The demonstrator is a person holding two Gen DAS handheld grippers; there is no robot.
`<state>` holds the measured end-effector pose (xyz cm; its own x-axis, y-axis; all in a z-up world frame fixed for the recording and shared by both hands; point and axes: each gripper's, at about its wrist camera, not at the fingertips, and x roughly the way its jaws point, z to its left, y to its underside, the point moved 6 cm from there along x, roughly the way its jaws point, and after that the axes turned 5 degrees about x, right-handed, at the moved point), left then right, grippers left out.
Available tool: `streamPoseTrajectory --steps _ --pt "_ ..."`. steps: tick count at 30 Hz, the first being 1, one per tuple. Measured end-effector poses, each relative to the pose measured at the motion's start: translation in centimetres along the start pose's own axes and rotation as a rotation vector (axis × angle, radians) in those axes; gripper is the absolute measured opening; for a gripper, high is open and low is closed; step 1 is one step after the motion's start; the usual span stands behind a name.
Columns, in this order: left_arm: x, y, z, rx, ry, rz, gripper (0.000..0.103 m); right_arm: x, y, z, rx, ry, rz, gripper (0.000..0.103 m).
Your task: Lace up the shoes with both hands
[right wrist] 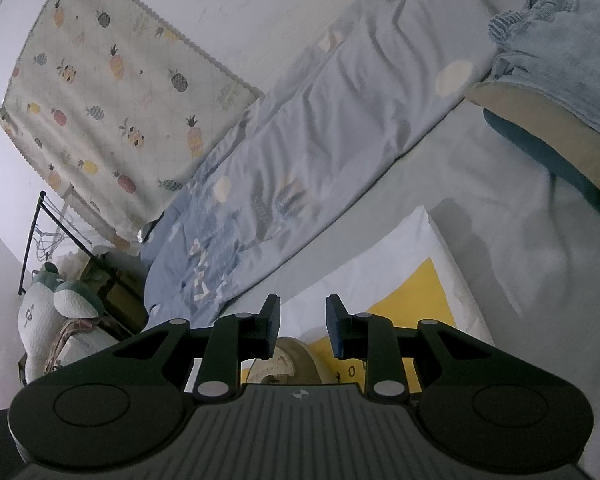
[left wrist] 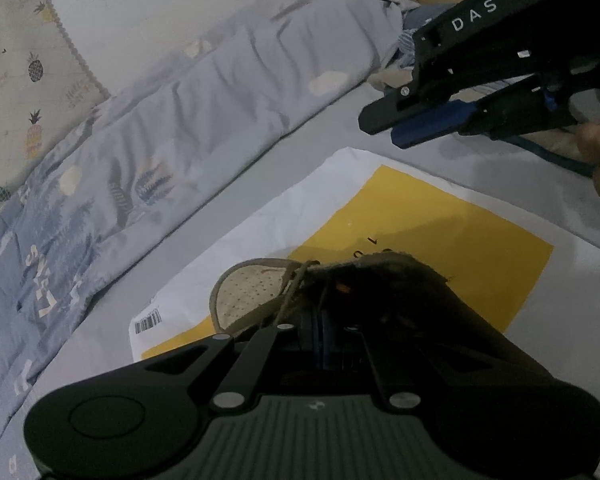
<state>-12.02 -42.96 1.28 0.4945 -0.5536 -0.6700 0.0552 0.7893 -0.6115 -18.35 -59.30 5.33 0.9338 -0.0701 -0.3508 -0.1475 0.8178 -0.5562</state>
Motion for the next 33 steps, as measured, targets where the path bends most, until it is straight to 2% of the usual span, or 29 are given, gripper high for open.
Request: streamPoseTrajectory --steps 15,26,33 --pt "0.04 0.06 -0.14 -0.022 -0.001 -0.01 0.002 0.12 0.33 -0.02 -0.006 0.002 0.01 0.026" --pt "0.03 0.05 -0.67 -0.028 0.025 -0.014 0.002 0.31 0.5 0.03 -0.014 0.001 0.022 0.026" --pt "0.15 -0.12 -0.41 -0.036 0.013 -0.02 0.002 0.39 0.64 -0.01 -0.018 -0.002 0.024 0.027"
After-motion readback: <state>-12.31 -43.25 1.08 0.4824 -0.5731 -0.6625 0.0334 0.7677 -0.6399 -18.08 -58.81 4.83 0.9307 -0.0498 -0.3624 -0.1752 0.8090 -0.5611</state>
